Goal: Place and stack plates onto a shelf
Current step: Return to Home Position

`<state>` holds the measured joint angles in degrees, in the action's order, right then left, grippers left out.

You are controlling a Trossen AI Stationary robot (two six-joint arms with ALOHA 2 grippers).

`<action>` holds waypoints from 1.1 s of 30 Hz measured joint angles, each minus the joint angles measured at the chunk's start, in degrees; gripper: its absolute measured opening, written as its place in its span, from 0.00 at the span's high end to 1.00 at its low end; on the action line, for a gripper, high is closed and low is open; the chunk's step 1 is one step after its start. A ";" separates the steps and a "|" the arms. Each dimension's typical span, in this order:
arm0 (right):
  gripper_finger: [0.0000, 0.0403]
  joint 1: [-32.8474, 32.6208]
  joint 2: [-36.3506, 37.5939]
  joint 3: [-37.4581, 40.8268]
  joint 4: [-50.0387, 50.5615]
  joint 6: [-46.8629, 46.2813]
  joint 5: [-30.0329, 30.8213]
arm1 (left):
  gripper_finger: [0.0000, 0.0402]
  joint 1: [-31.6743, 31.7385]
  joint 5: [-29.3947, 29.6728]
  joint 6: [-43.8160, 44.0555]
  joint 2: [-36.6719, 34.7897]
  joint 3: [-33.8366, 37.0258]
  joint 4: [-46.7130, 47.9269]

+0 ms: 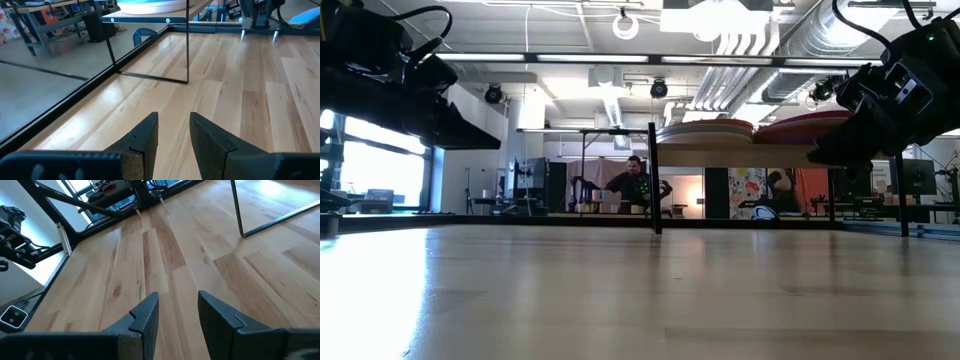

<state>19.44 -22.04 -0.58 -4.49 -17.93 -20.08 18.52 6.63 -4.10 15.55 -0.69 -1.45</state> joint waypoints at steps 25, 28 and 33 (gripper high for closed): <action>0.71 0.02 15.77 0.04 0.83 0.02 0.04 | 0.75 -5.24 -0.02 -0.02 -14.69 -0.07 -0.07; 0.71 0.02 18.98 0.04 0.83 0.02 0.04 | 0.75 -5.25 -0.02 -0.02 -15.35 -0.09 -0.24; 0.71 0.02 22.04 0.06 0.33 0.01 0.02 | 0.75 -5.25 -0.02 -0.02 -15.34 -0.09 -0.09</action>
<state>19.46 0.00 -0.52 -4.16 -17.93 -20.05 13.28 6.61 -4.12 0.21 -0.78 -1.54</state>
